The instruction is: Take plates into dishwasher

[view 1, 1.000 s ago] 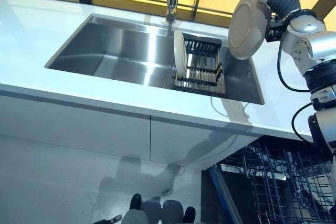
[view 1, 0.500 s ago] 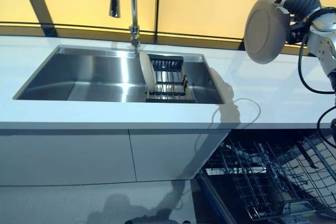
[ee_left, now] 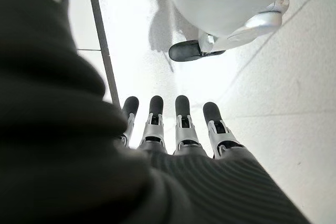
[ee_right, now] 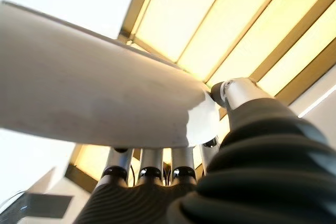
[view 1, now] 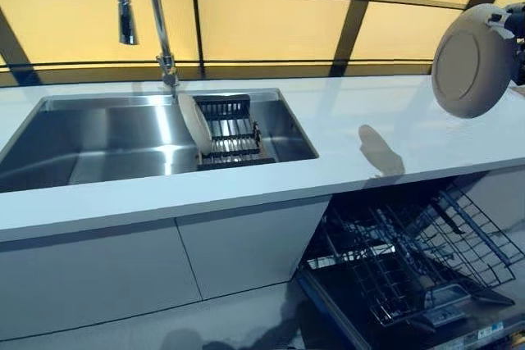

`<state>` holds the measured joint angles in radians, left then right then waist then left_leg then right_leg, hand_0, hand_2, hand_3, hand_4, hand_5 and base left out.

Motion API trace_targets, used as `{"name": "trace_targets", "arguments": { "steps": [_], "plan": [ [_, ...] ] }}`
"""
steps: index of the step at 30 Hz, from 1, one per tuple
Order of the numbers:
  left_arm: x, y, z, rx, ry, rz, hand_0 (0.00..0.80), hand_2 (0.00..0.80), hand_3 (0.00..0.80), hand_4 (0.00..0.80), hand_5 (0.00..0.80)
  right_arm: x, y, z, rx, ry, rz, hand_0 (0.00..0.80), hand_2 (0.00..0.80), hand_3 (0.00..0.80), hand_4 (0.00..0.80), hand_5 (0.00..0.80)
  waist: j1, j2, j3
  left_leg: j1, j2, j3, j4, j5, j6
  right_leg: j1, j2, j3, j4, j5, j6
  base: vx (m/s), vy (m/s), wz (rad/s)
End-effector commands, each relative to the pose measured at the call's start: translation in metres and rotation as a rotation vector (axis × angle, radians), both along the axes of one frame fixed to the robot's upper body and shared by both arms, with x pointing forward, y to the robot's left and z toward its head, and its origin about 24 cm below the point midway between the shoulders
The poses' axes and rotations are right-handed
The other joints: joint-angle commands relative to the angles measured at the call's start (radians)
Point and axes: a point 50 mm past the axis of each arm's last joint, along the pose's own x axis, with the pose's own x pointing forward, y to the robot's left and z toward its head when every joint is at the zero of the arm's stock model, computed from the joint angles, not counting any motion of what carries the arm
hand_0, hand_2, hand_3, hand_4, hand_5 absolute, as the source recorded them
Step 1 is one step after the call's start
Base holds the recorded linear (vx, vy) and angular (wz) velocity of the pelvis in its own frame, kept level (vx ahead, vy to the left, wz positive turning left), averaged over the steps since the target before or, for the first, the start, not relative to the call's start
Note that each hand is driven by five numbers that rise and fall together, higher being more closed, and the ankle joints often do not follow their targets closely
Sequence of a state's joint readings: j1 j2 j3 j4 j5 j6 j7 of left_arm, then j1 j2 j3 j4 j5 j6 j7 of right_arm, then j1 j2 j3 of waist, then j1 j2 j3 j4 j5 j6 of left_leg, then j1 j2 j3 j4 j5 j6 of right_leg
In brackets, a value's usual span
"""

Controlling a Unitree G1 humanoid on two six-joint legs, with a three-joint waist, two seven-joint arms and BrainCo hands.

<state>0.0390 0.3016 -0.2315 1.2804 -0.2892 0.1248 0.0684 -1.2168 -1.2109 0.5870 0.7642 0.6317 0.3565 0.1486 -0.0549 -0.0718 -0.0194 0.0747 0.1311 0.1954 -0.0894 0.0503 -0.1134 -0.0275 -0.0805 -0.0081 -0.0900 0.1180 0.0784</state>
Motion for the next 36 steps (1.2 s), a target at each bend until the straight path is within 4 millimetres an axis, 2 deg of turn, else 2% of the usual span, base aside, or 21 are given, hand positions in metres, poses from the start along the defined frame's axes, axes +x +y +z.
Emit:
{"name": "trace_targets", "arguments": {
  "steps": [1, 7, 13, 18, 24, 36],
  "plan": [
    [0.009, 0.024, 0.009, 0.067, 0.003, -0.012, 0.000, 0.000, 0.000, 0.000, 0.000, -0.015, -0.005, 0.036, -0.033, -0.112, 0.019, 0.800, 0.800, 0.800, 0.800, 0.800, -0.014, -0.055, 0.016, 0.020, -0.007, -0.027, 0.002, -0.042, 0.018, 0.038, -0.045, -0.011, 0.003, -0.007, 0.060, 0.010, -0.010, -0.10],
    [0.013, 0.023, 0.009, 0.054, -0.011, 0.001, 0.000, 0.000, 0.000, 0.000, 0.000, -0.027, -0.021, 0.010, -0.011, -0.063, 0.015, 0.800, 0.800, 0.800, 0.800, 0.800, -0.044, -0.049, 0.025, 0.023, -0.003, -0.009, 0.002, -0.045, 0.020, 0.030, -0.041, 0.005, 0.003, -0.006, 0.060, -0.005, -0.021, -0.10],
    [0.004, 0.026, 0.008, 0.054, -0.004, 0.033, 0.000, 0.000, 0.000, 0.000, 0.000, -0.043, -0.039, -0.025, 0.045, 0.018, 0.012, 0.800, 0.800, 0.800, 0.800, 0.800, -0.070, -0.044, 0.033, 0.025, 0.001, 0.003, 0.002, -0.046, 0.021, 0.026, -0.036, 0.018, 0.003, -0.006, 0.058, 0.011, -0.018, -0.03],
    [-0.001, 0.029, 0.009, 0.056, -0.005, 0.052, 0.000, 0.000, 0.000, 0.000, 0.000, -0.056, -0.048, -0.041, 0.070, 0.033, 0.019, 0.800, 0.800, 0.800, 0.800, 0.800, -0.086, -0.040, 0.039, 0.028, 0.001, 0.012, 0.002, -0.047, 0.022, 0.025, -0.035, 0.026, 0.003, -0.006, 0.057, 0.013, -0.017, -0.06],
    [0.003, 0.031, 0.010, 0.055, -0.018, 0.064, 0.000, 0.000, 0.000, 0.000, 0.000, -0.065, -0.050, -0.060, 0.072, 0.097, 0.058, 0.800, 0.800, 0.800, 0.800, 0.800, -0.104, -0.036, 0.047, 0.025, 0.000, 0.020, 0.002, -0.048, 0.025, 0.014, -0.034, 0.035, 0.003, -0.001, 0.057, -0.018, -0.006, -0.06],
    [0.006, 0.028, 0.009, 0.051, -0.028, 0.059, 0.000, 0.000, 0.000, 0.000, 0.000, -0.061, -0.033, -0.098, 0.042, 0.221, 0.155, 0.800, 0.800, 0.800, 0.800, 0.800, -0.106, -0.030, 0.056, 0.028, 0.001, 0.024, 0.002, -0.050, 0.027, 0.015, -0.034, 0.035, 0.003, -0.004, 0.056, -0.001, -0.008, -0.04]
  ]
}}
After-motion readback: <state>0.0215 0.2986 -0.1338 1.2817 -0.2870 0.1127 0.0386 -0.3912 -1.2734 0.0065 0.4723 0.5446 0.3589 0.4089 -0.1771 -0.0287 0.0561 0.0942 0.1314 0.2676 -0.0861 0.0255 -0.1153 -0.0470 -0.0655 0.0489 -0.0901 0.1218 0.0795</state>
